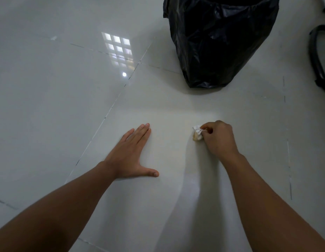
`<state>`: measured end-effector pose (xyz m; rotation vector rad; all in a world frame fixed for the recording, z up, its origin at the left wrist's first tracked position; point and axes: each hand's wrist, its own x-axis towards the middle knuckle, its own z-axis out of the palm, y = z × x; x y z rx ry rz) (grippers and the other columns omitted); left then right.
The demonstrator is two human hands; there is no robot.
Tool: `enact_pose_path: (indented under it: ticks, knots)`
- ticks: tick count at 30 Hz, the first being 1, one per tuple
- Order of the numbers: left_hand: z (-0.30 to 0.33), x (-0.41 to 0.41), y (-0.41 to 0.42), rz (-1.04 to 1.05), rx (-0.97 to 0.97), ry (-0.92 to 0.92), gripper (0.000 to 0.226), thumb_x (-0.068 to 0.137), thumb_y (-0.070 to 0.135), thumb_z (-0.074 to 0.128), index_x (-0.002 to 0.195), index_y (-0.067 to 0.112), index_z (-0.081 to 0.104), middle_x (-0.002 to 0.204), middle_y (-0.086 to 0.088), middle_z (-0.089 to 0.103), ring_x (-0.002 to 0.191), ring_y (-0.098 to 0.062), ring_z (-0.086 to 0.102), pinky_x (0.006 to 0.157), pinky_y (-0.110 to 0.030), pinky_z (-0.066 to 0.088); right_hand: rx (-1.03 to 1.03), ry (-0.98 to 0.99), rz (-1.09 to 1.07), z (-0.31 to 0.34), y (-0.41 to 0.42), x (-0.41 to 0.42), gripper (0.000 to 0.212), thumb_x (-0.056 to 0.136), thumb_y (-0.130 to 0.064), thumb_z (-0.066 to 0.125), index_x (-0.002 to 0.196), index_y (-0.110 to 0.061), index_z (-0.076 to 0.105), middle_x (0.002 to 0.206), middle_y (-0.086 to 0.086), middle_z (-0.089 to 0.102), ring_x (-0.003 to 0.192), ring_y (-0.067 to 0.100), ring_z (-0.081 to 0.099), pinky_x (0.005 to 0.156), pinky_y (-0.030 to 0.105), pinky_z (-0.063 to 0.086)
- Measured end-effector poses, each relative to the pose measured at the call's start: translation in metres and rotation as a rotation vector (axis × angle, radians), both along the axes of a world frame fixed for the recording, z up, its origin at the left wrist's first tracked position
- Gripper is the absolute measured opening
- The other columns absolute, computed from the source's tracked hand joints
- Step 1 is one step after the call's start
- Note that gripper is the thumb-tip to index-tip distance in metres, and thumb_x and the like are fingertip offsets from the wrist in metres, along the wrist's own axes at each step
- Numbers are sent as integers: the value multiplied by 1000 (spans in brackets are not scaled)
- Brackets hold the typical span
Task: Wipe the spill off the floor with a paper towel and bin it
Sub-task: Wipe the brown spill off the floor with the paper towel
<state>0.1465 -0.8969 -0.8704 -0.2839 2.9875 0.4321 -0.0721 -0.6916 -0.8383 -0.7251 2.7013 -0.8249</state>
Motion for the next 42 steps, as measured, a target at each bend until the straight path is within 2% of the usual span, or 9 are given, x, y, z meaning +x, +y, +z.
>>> enact_pose_path:
  ticks: [6,13,18,22,26,32,36,38,42]
  knots:
    - [4,0,-17,-15,0,24,124,72,95,41,160,14,7,169,3,-1,155,-9,-5,125,-29,3,39,120,302,-6,-45,41,20,81,-12,58,91,-11,75,99,6,62,97,23,52,77,35,48]
    - [0,4,-20,55,-51,45,119,76,90,43,160,12,12,169,-2,9,156,-14,3,124,-30,5,-137,196,343,-8,-12,43,16,76,-4,53,81,-16,63,82,-3,66,75,18,56,75,37,49]
    - [0,3,-19,44,-57,37,118,77,90,43,160,12,12,170,-1,8,156,-13,2,124,-34,11,57,208,410,-25,-16,50,31,93,-14,55,121,-7,63,141,6,56,132,22,47,111,30,29]
    - [0,4,-19,46,-80,12,120,75,93,38,159,12,14,170,-1,9,156,-13,0,125,-45,11,97,271,325,-30,-17,38,36,78,6,58,111,-2,67,127,14,64,123,34,54,106,25,22]
    - [0,3,-19,58,-111,-32,127,70,98,37,160,12,12,170,2,6,156,-16,-4,122,-62,5,179,266,368,-28,-38,15,33,80,3,55,110,-4,65,130,11,60,125,32,49,108,30,27]
    - [2,5,-26,-35,-137,-118,147,58,106,33,159,6,-3,169,-8,-10,155,-21,-15,122,-62,-2,135,262,644,-10,-77,23,38,94,-17,49,129,-7,58,146,8,50,137,23,39,109,31,32]
    - [3,5,-27,-63,-152,-147,149,57,107,31,158,4,-7,168,-10,-15,154,-23,-18,122,-62,-4,146,267,921,-11,-60,38,36,100,-37,39,122,-19,63,134,-2,59,118,23,56,84,38,54]
    - [3,6,-26,-62,-149,-141,148,58,106,32,158,4,-5,168,-11,-13,155,-24,-16,122,-63,-2,110,254,909,-16,-46,37,30,101,-34,40,116,-25,64,125,-6,63,108,22,60,72,38,55]
    - [4,5,-26,-63,-164,-155,147,58,107,26,158,3,-3,168,-11,-11,155,-25,-14,121,-64,-1,103,269,723,-23,-36,27,27,96,-16,46,117,-24,61,117,-2,65,106,23,57,78,37,54]
